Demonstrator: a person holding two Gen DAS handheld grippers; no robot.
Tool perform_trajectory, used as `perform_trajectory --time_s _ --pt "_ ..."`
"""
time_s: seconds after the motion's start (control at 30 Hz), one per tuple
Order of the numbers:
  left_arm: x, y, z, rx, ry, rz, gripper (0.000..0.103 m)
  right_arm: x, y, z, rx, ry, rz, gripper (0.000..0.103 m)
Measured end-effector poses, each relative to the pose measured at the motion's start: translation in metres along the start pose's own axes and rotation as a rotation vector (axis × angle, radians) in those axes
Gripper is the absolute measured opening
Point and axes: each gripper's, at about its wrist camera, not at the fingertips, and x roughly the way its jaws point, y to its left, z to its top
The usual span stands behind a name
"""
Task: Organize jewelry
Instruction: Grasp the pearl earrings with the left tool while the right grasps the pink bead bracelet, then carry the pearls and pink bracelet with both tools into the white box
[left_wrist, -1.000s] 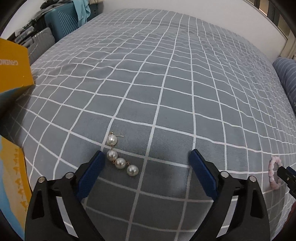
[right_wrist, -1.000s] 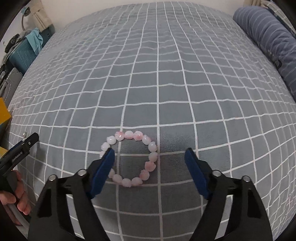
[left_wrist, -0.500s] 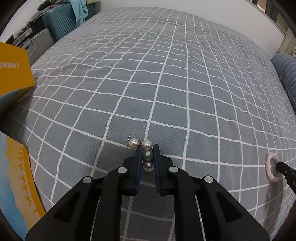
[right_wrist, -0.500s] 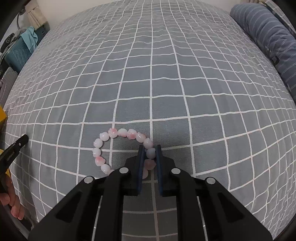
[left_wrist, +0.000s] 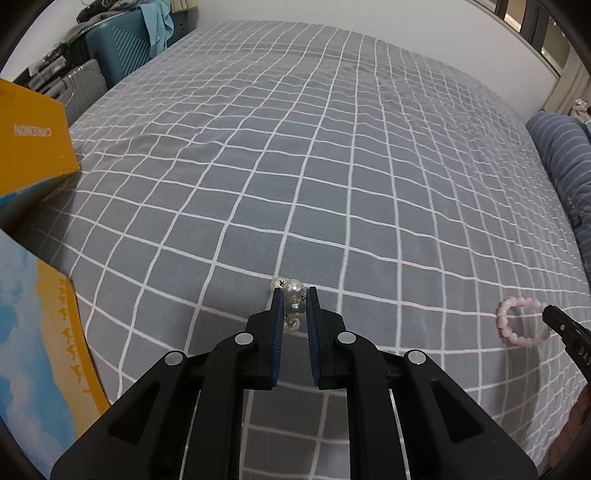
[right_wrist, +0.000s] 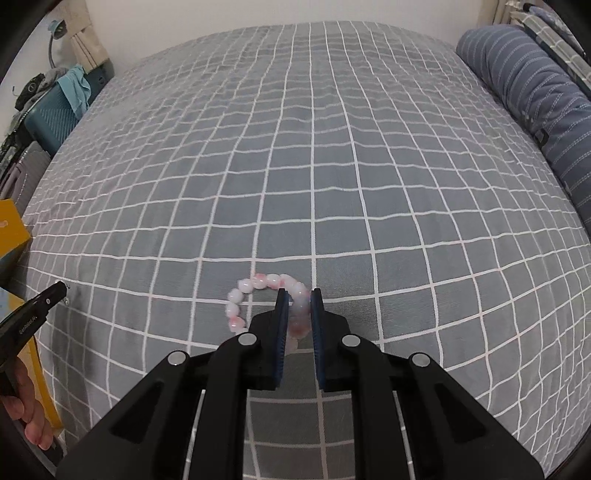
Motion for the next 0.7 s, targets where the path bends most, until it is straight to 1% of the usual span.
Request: perform_trajectory --time_s 0.33,0.5,0.7 --pt "-0.037 -0.01 -0.019 0.036 -0.022 -0.042 0.011 -0.044 0.013 -0.013 -0.032 -0.086 0.014 0.011" --pt "-0.053 -0.011 -0.029 0.05 -0.025 -0.06 0.011 -0.06 0.017 -0.023 -0.034 -0.101 0.03 0.011" --pt "-0.081 -0.012 -0.045 0.079 -0.055 -0.069 0.011 -0.082 0.025 -0.036 -0.048 -0.133 0.042 0.011"
